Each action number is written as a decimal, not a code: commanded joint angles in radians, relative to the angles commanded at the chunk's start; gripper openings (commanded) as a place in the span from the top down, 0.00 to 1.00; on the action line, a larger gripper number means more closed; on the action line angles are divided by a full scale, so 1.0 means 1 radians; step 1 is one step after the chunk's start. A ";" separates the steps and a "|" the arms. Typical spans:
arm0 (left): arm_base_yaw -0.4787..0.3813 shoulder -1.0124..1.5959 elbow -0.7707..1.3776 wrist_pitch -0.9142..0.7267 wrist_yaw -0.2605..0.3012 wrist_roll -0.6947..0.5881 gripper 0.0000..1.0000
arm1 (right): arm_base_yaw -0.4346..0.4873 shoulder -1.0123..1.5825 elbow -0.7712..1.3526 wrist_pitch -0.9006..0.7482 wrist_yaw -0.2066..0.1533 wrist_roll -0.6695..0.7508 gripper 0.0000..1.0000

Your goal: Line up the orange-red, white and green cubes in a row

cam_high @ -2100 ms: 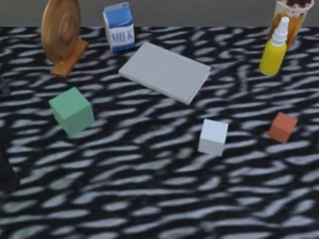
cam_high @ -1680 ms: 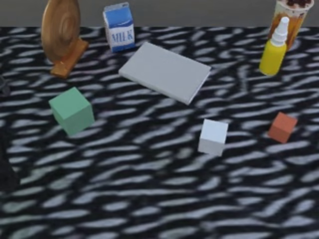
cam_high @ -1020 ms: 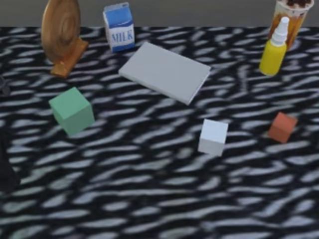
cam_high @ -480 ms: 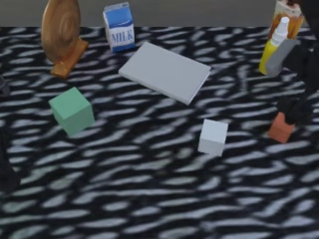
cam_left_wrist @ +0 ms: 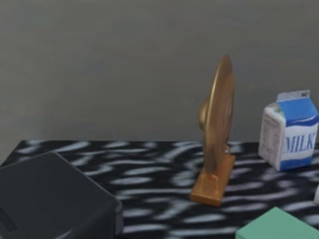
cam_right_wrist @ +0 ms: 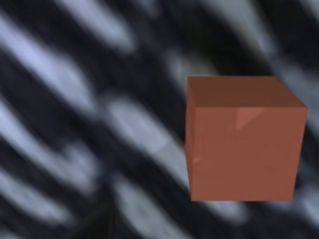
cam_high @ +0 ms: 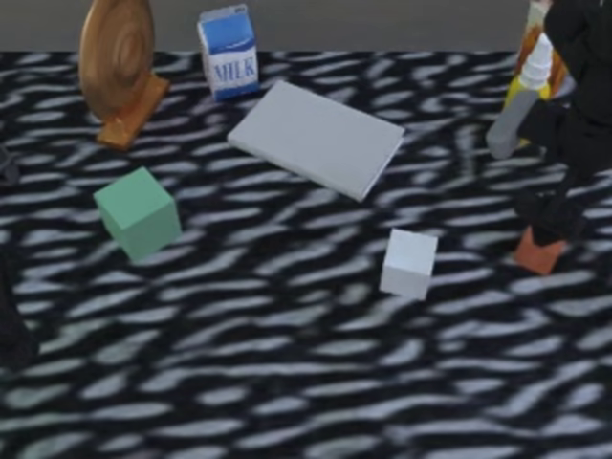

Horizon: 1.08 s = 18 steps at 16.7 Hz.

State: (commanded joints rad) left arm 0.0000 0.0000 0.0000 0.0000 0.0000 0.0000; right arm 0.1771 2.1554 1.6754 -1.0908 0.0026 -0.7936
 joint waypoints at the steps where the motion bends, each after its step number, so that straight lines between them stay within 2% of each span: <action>1: 0.000 0.000 0.000 0.000 0.000 0.000 0.00 | 0.000 0.000 0.000 0.000 0.000 0.000 0.00; 5: 0.000 0.000 0.000 0.000 0.000 0.000 0.00 | -0.002 0.016 -0.030 0.042 0.000 0.000 0.00; 11: 0.000 0.000 0.000 0.000 0.000 0.000 0.00 | 0.001 0.120 -0.149 0.275 0.001 0.003 0.00; 16: 0.000 0.000 0.000 0.000 0.000 0.000 0.00 | 0.001 0.134 -0.160 0.294 0.001 0.003 0.00; 18: 0.000 0.000 0.000 0.000 0.000 0.000 0.00 | 0.001 0.134 -0.160 0.294 0.001 0.003 0.15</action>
State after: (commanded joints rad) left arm 0.0000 0.0000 0.0000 0.0000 0.0000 0.0000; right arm 0.1784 2.2890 1.5152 -0.7969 0.0039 -0.7906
